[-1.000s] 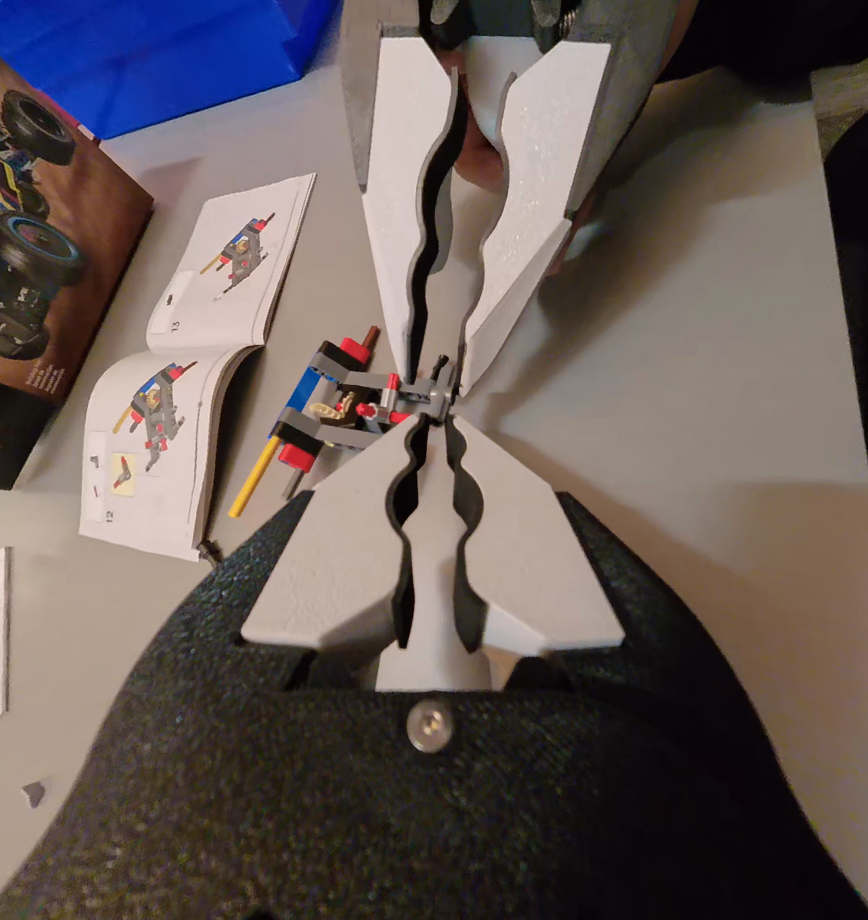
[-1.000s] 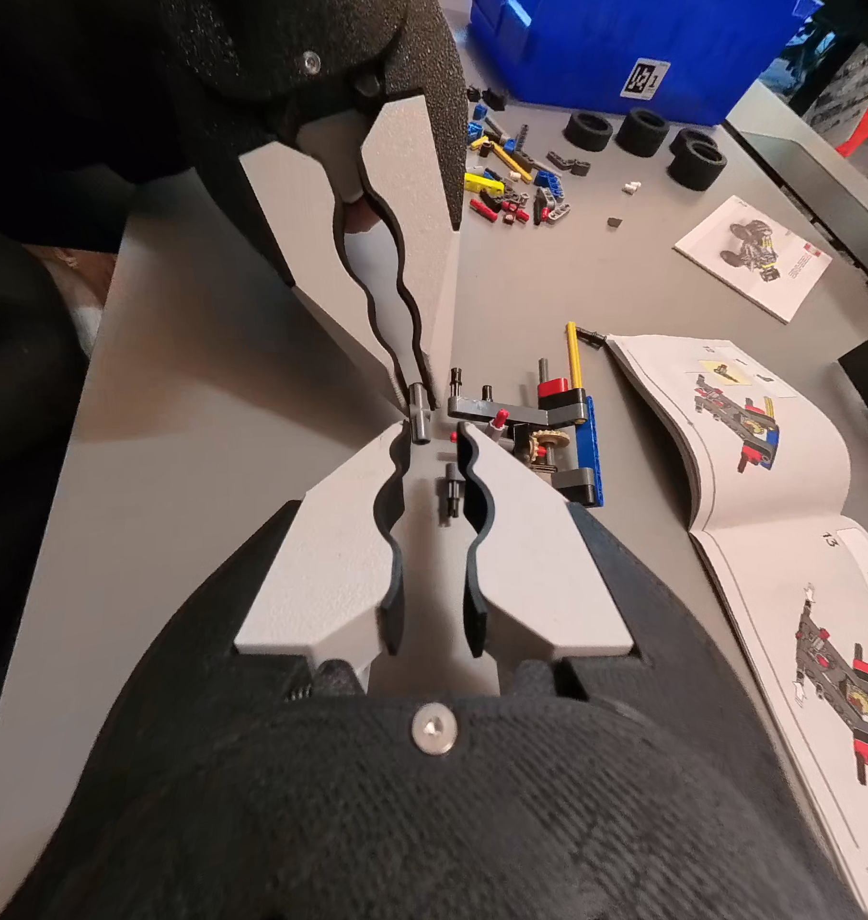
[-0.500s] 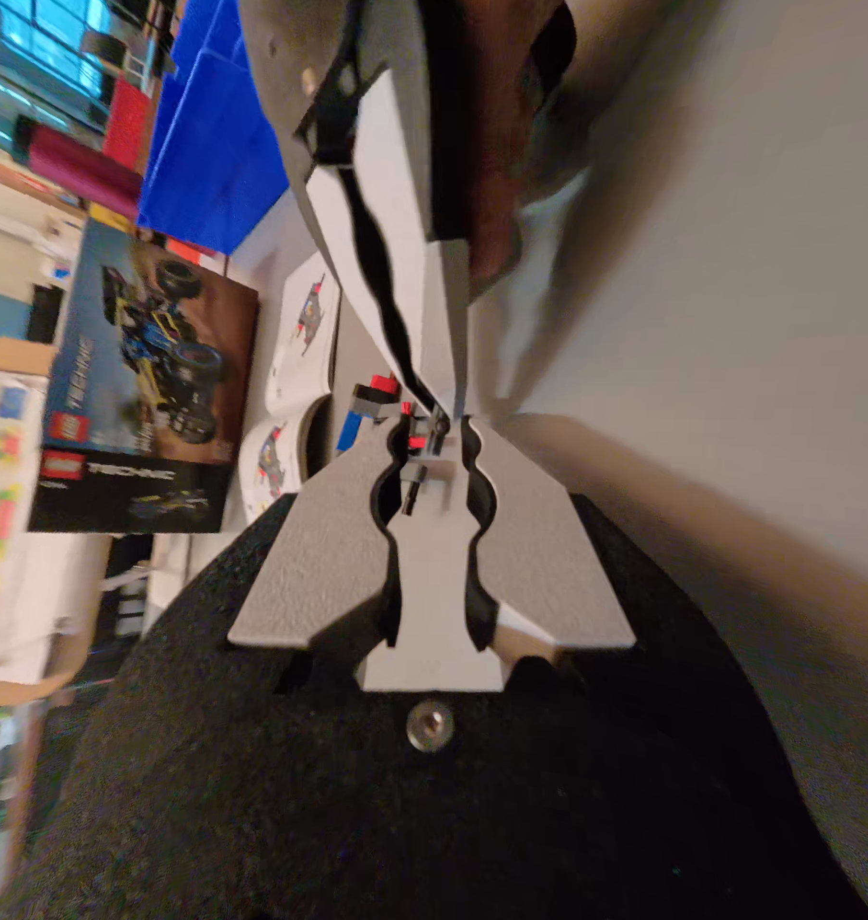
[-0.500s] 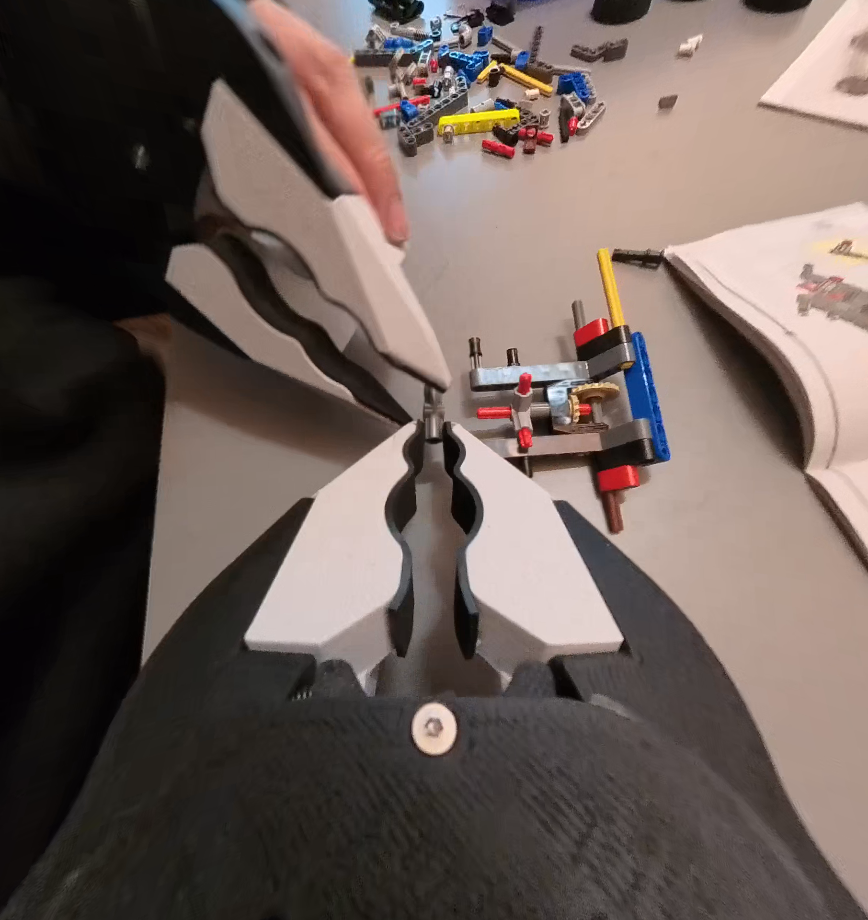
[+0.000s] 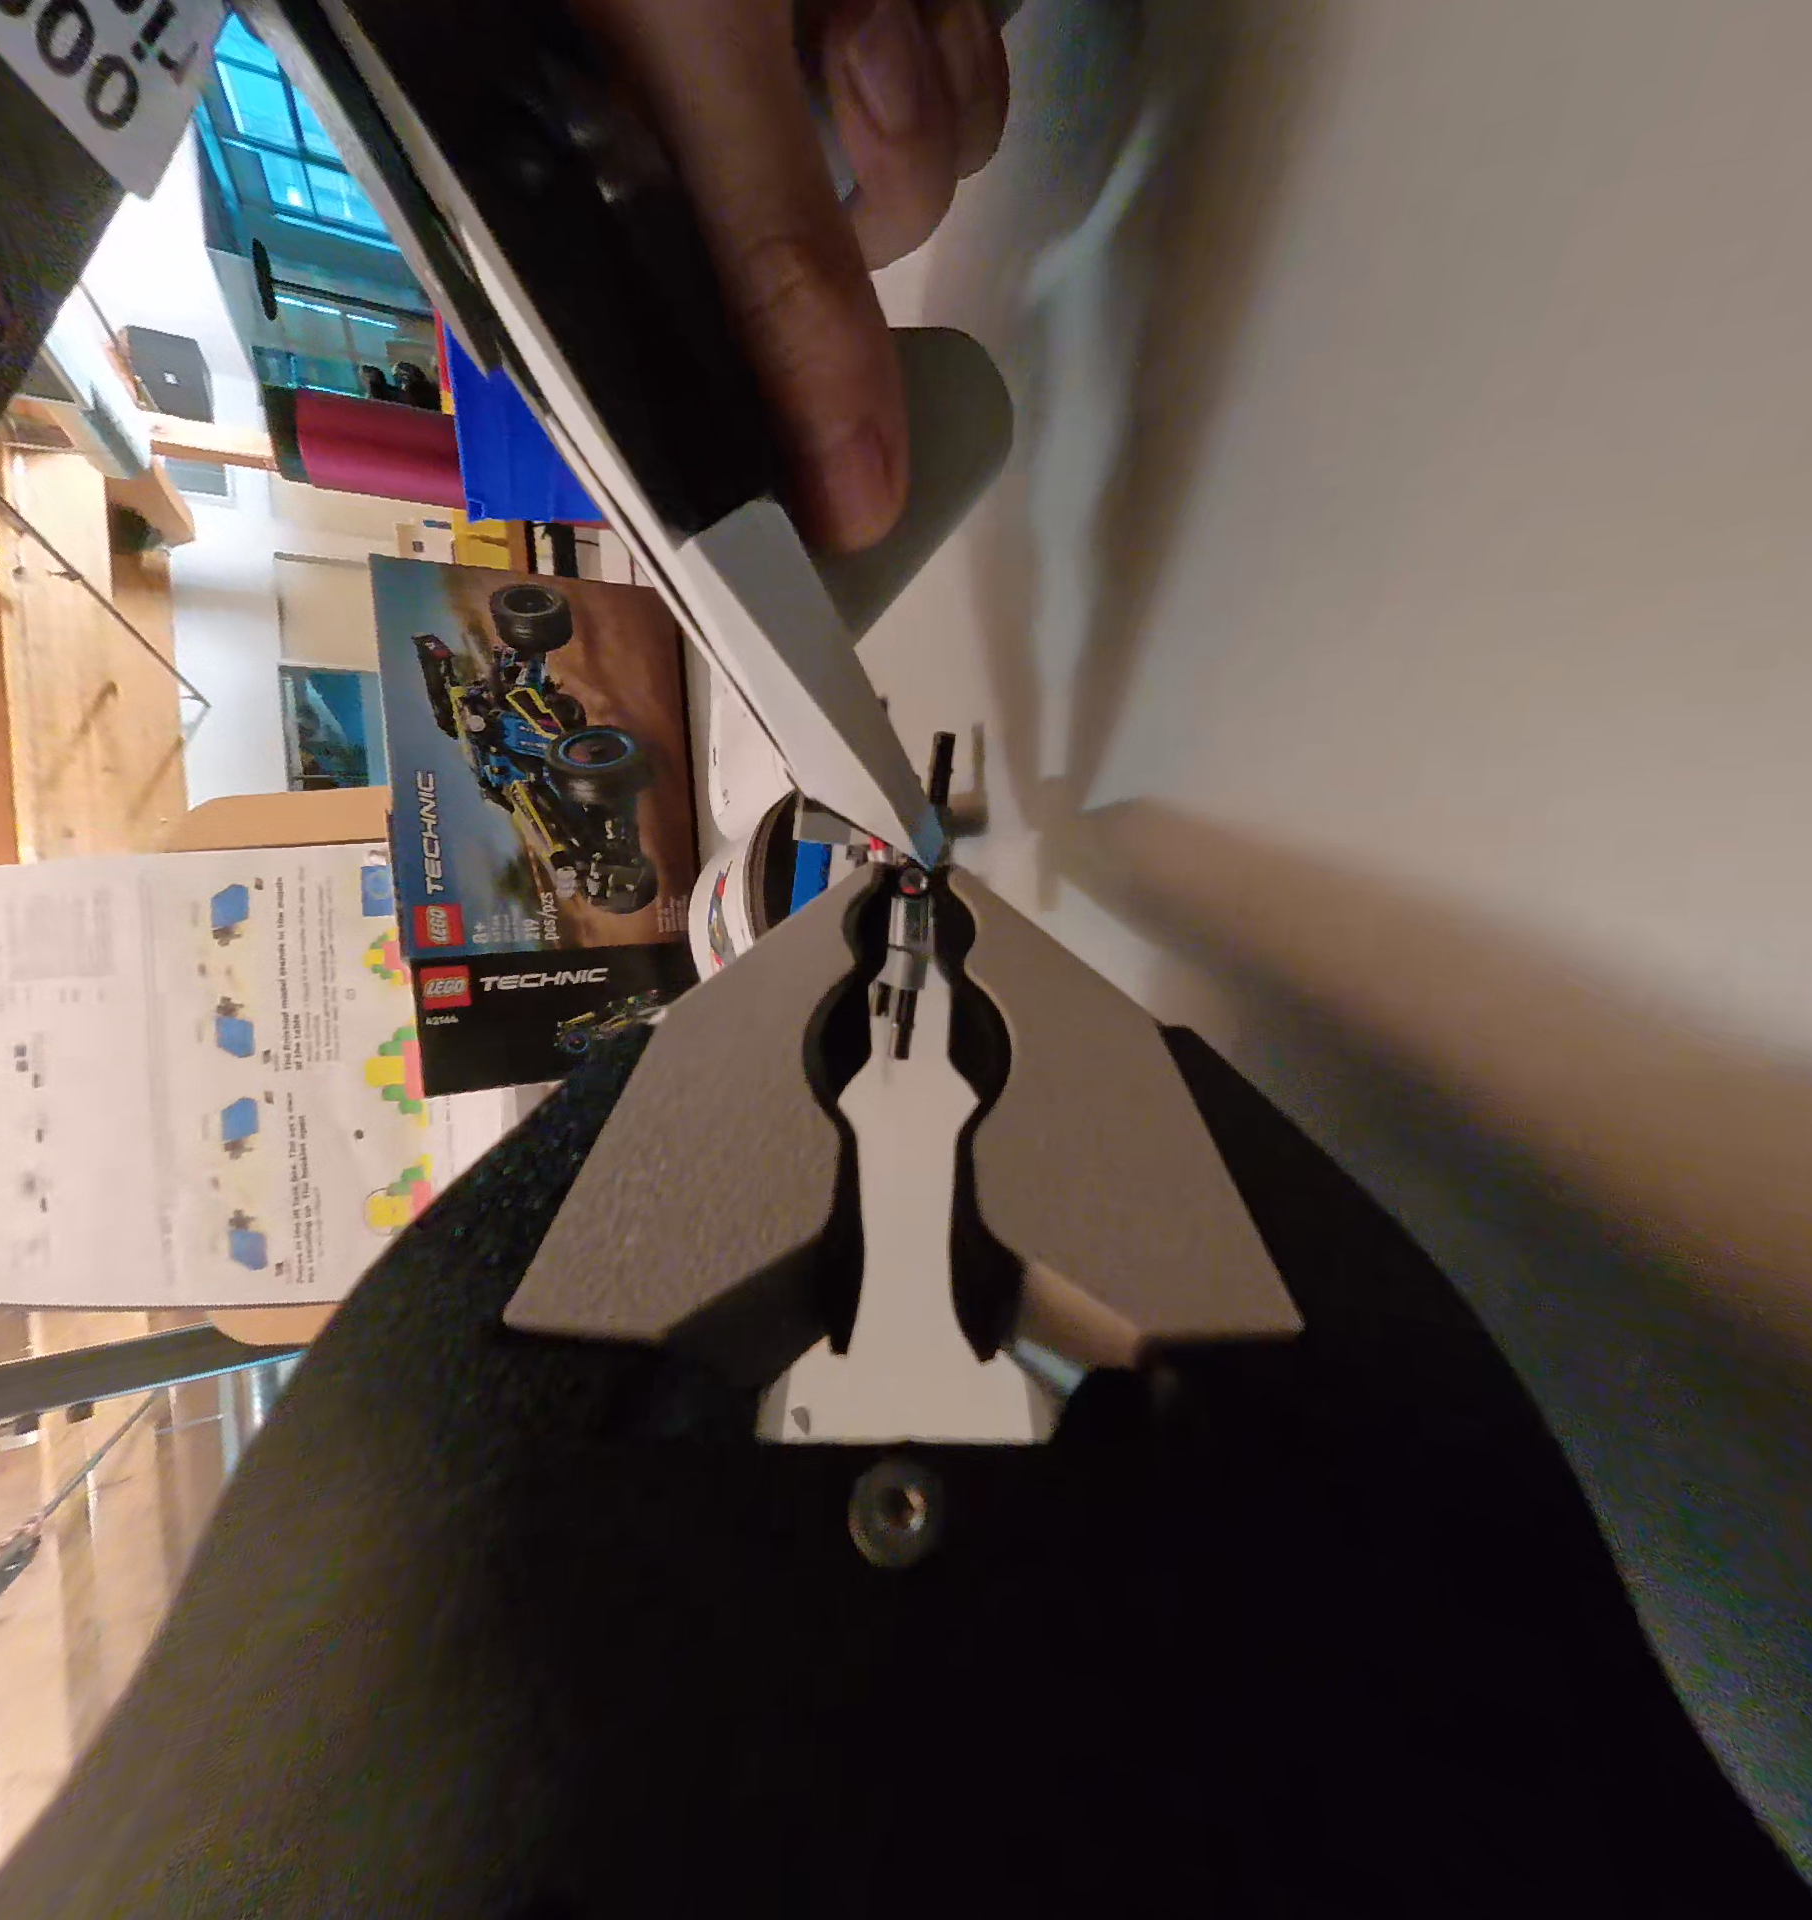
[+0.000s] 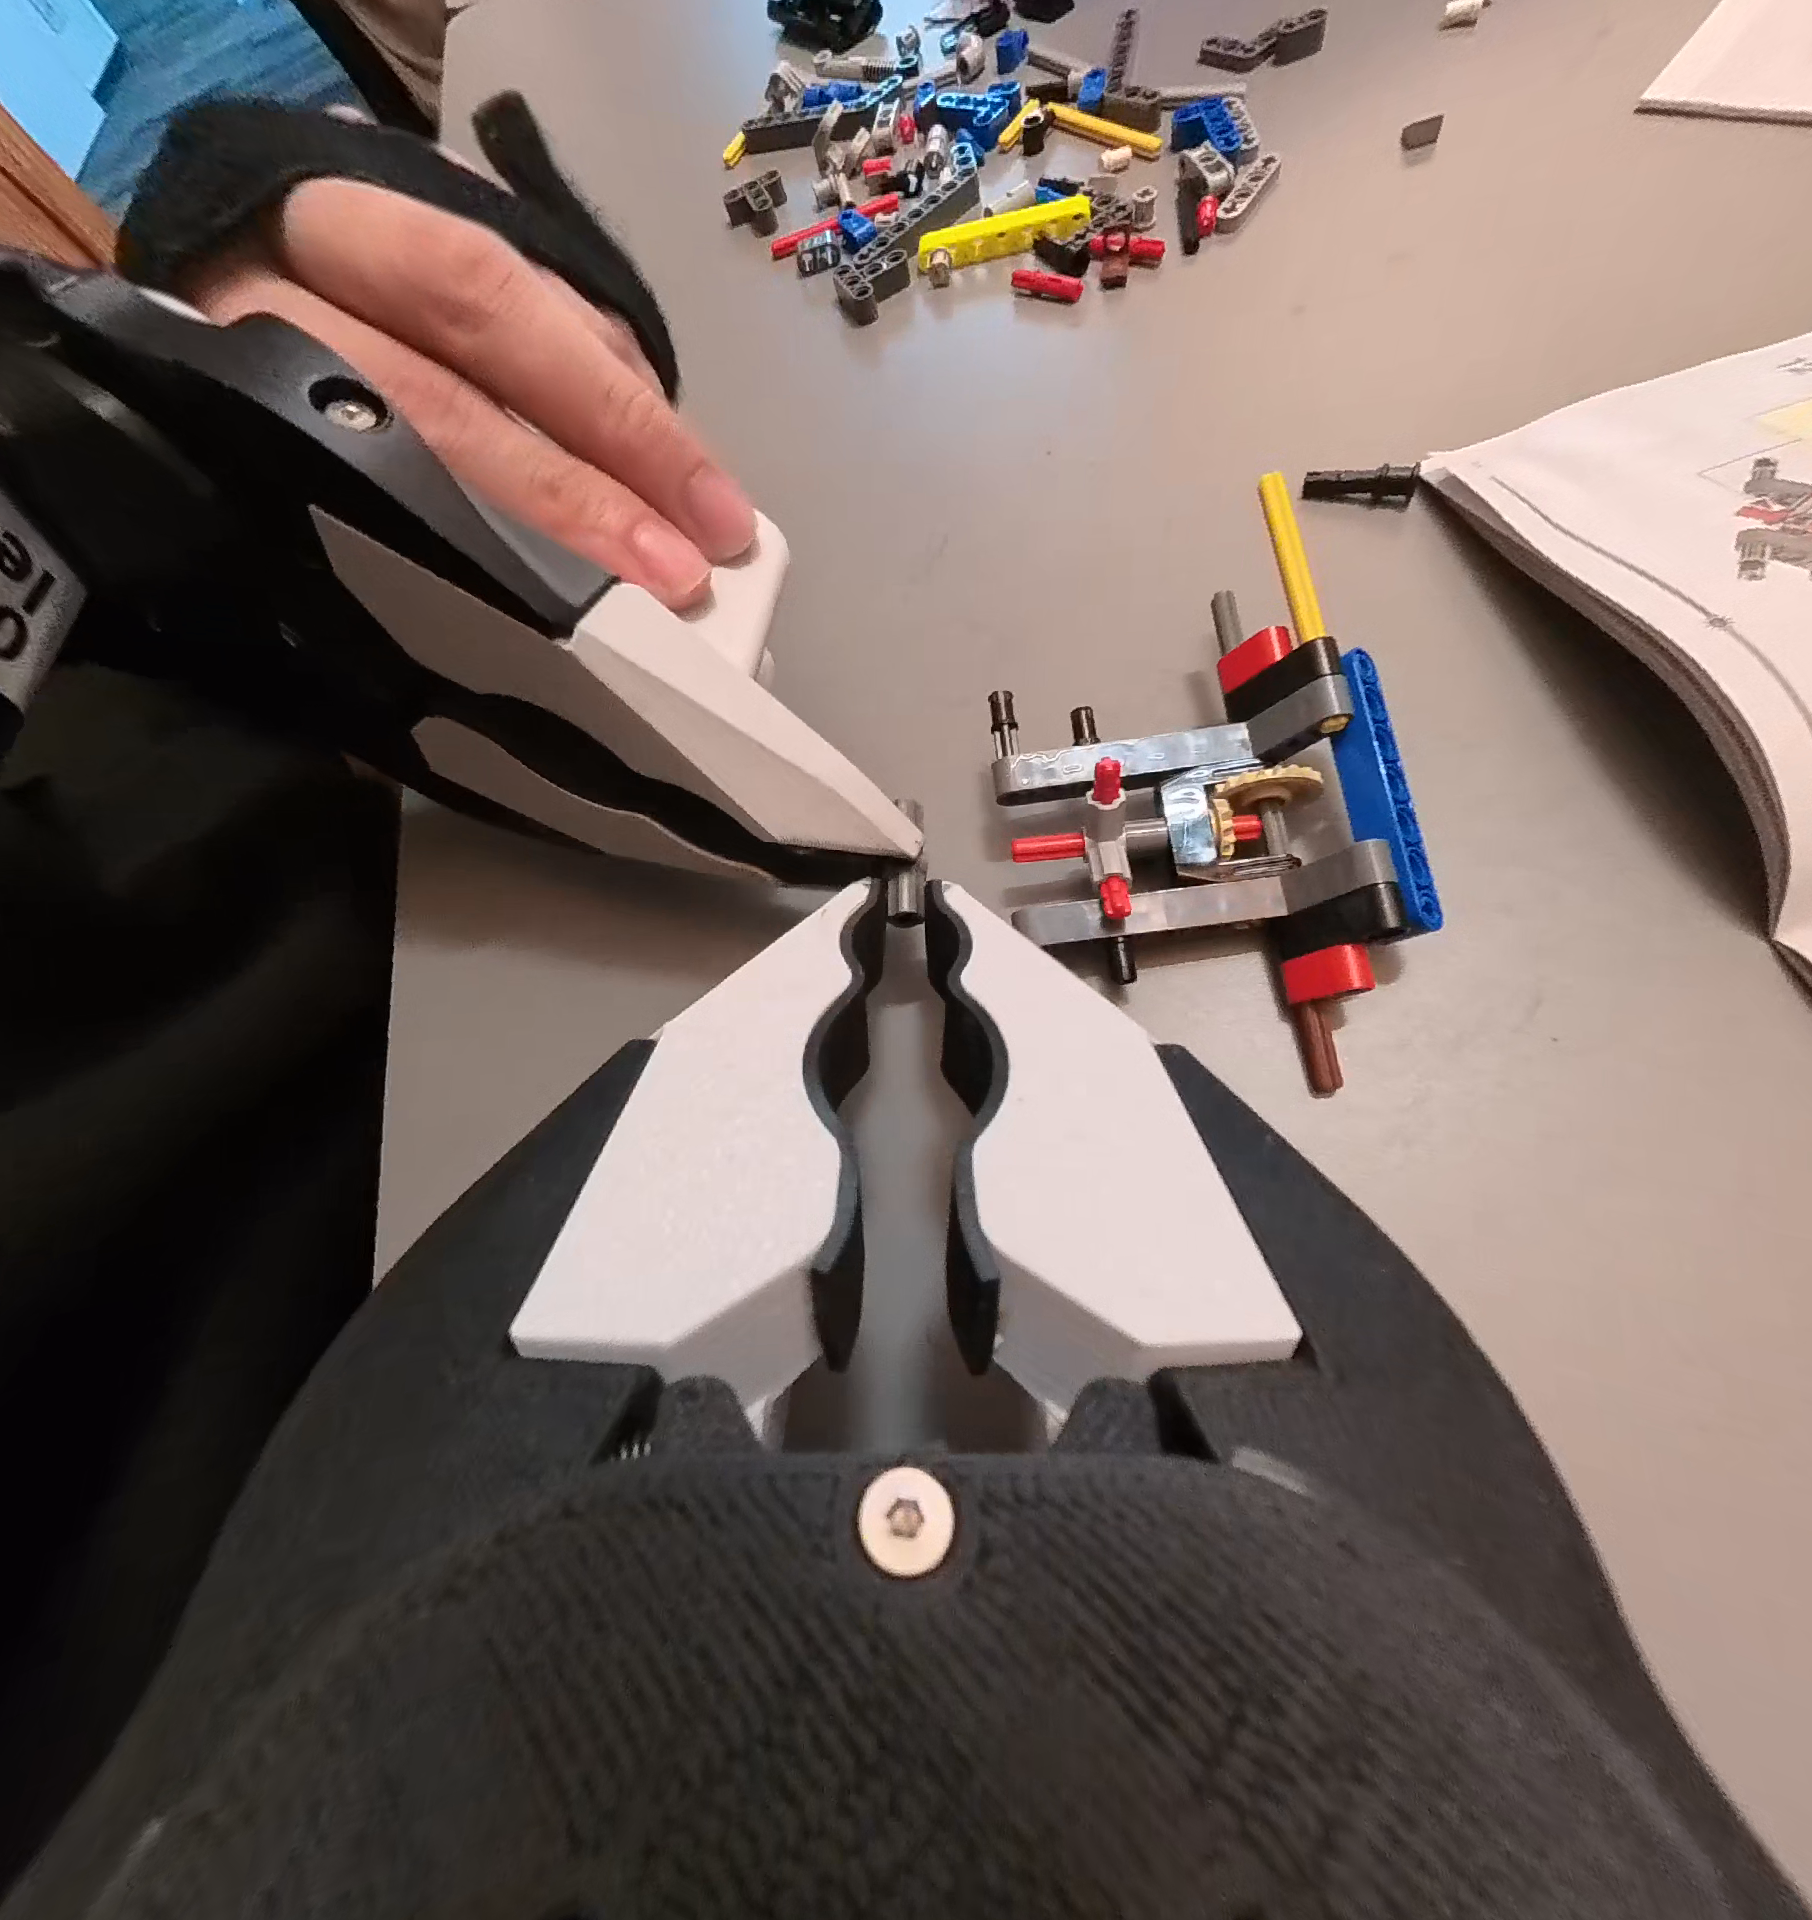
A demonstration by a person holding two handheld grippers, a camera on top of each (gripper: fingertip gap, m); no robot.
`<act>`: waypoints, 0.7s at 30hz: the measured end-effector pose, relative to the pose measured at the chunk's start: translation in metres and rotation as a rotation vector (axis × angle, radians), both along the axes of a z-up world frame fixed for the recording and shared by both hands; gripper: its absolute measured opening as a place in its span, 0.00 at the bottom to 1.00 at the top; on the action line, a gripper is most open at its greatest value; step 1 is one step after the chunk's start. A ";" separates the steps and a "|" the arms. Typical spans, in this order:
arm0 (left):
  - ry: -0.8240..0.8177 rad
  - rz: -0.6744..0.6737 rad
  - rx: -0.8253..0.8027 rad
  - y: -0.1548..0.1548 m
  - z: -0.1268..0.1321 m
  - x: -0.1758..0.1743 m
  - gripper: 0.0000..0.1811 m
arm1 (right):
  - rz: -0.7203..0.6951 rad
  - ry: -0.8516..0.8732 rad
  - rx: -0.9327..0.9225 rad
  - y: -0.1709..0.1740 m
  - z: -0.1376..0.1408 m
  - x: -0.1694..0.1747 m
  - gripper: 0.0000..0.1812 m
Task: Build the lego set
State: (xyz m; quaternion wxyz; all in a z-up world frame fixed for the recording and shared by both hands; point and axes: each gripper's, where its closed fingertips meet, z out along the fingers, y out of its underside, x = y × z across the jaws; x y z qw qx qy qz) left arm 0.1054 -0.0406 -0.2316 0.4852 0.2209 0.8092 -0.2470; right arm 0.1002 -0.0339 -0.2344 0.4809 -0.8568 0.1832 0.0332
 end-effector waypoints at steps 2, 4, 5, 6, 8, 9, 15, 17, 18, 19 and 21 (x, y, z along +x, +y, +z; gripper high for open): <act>-0.014 0.006 0.000 0.000 0.000 0.000 0.03 | 0.000 -0.002 0.001 0.000 0.000 0.000 0.03; -0.031 -0.001 -0.007 0.000 0.001 0.001 0.03 | 0.013 -0.019 -0.004 -0.001 0.001 0.000 0.03; -0.051 0.000 -0.004 0.001 0.002 0.002 0.03 | 0.038 -0.038 -0.027 -0.005 0.001 -0.001 0.05; -0.075 0.010 0.005 0.003 0.003 0.005 0.03 | 0.056 -0.071 -0.061 -0.011 0.002 0.001 0.08; -0.103 0.012 0.024 0.005 0.000 0.009 0.03 | 0.014 -0.161 -0.113 -0.030 0.012 0.023 0.11; -0.111 0.007 0.029 0.005 -0.001 0.009 0.03 | -0.026 -0.193 -0.116 -0.039 0.019 0.038 0.16; -0.161 0.028 0.073 0.004 -0.008 0.011 0.03 | -0.021 -0.137 -0.038 -0.036 0.028 0.092 0.19; -0.176 0.036 0.072 0.005 -0.008 0.012 0.03 | 0.040 -0.101 -0.040 -0.027 0.022 0.091 0.18; -0.178 0.040 0.064 0.005 -0.008 0.012 0.03 | 0.054 -0.089 -0.053 -0.024 0.018 0.090 0.15; -0.182 0.040 0.056 0.004 -0.007 0.011 0.03 | 0.074 -0.078 -0.069 -0.022 0.012 0.089 0.15; -0.194 0.034 0.055 0.003 -0.009 0.010 0.03 | 0.110 -0.040 -0.101 -0.020 0.002 0.085 0.15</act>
